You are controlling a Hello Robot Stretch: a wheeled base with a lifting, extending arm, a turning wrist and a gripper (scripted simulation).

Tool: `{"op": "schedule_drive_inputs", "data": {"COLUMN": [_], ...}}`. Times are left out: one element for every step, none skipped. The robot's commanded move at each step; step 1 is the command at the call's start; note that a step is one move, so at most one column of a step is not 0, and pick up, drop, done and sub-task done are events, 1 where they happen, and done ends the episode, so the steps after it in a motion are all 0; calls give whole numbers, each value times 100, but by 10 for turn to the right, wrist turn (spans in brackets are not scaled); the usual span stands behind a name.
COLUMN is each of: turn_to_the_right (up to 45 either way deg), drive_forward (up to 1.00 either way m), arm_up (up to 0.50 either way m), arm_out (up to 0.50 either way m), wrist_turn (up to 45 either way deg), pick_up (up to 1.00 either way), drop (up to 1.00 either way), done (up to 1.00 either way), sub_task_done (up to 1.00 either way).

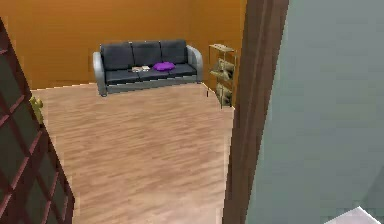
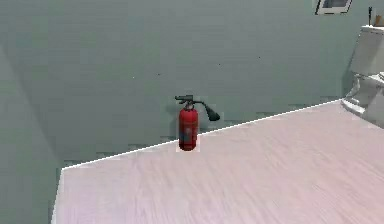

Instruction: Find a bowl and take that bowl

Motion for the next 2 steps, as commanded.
{"op": "schedule_drive_inputs", "data": {"turn_to_the_right": [-240,0], "drive_forward": [0,100], "arm_up": [0,0], "arm_out": [0,0], "wrist_turn": [0,0], "pick_up": [0,0], "drop": [0,0], "done": [0,0], "sub_task_done": [0,0]}}
